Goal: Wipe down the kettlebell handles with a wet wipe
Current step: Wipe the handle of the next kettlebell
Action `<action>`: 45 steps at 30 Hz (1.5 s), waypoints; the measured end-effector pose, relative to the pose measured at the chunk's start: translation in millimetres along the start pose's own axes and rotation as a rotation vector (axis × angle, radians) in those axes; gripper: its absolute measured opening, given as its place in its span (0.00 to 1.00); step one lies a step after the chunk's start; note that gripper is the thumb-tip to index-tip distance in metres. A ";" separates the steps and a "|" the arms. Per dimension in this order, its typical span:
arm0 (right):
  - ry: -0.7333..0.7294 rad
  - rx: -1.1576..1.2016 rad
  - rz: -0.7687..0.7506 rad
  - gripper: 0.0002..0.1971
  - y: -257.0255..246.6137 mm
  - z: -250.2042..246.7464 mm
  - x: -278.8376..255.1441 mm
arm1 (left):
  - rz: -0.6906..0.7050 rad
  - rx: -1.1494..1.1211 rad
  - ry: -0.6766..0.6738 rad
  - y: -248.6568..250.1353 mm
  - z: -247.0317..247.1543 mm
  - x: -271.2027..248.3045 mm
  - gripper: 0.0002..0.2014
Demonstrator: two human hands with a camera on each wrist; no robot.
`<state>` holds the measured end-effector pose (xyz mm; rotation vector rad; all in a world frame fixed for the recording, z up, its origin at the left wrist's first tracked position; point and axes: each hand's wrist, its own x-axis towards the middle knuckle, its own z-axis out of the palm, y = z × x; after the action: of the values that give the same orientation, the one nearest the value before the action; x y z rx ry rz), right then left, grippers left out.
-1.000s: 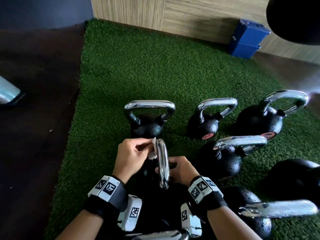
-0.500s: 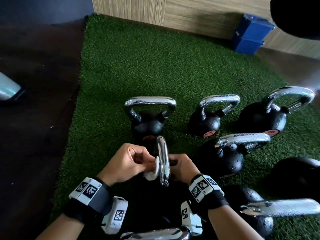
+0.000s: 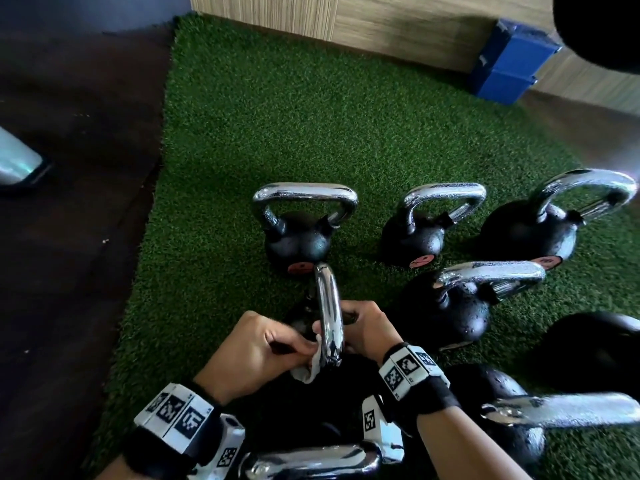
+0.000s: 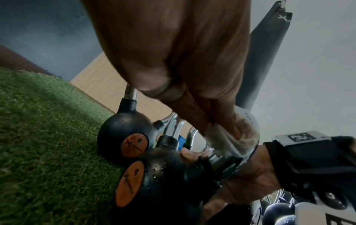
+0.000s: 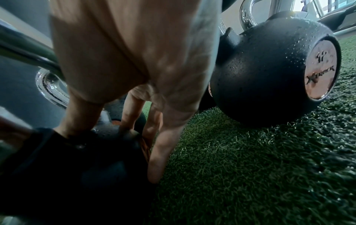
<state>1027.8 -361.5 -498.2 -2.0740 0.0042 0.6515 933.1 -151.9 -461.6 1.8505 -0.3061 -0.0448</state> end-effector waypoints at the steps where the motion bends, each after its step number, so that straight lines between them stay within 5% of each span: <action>1: 0.001 0.000 -0.003 0.16 0.4 -0.4 0.3 | 0.002 0.014 0.009 -2.2 1.1 -0.6 0.05; 9: -0.007 -0.133 0.016 0.22 -13.0 -2.2 -10.6 | -0.063 0.060 0.018 -13.0 -0.7 1.3 0.07; 13: 0.023 -0.483 -0.029 0.09 -56.9 -25.6 -24.4 | -0.202 -0.178 0.087 -5.2 -18.4 13.0 0.07; 17: 0.354 -0.362 -0.310 0.13 -105.4 -41.2 -40.7 | -0.259 -0.495 0.248 11.9 -33.1 24.4 0.09; 22: 0.000 -0.106 -0.540 0.19 -143.7 -34.9 -69.9 | -0.341 -0.748 0.255 34.7 -41.0 36.6 0.15; 30: 0.212 -0.105 -0.595 0.16 -137.8 -24.9 -70.6 | -0.370 -0.841 0.211 41.8 -35.8 36.3 0.12; 34: 0.241 -0.085 -0.501 0.13 -124.4 -38.2 -59.9 | -0.337 -0.340 0.056 19.2 -35.8 27.8 0.29; 37: 0.320 -0.034 -0.373 0.12 -104.2 -50.0 -44.7 | -0.322 0.207 -0.157 -2.3 -16.0 20.4 0.60; 39: 0.376 -0.024 -0.302 0.11 -90.2 -52.4 -35.7 | -0.209 0.379 -0.244 -18.5 10.5 18.7 0.77; 42: 0.372 -0.029 -0.215 0.10 -74.0 -44.6 -22.7 | -0.162 0.396 -0.134 -32.6 51.2 23.3 0.82; 45: 0.335 -0.002 -0.150 0.12 -64.5 -33.4 -9.8 | -0.086 0.423 0.043 -39.6 59.9 28.7 0.69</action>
<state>1050.4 -353.6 -428.9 -2.1388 0.0385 0.2093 957.0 -204.1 -513.4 2.2806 -0.2165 0.0020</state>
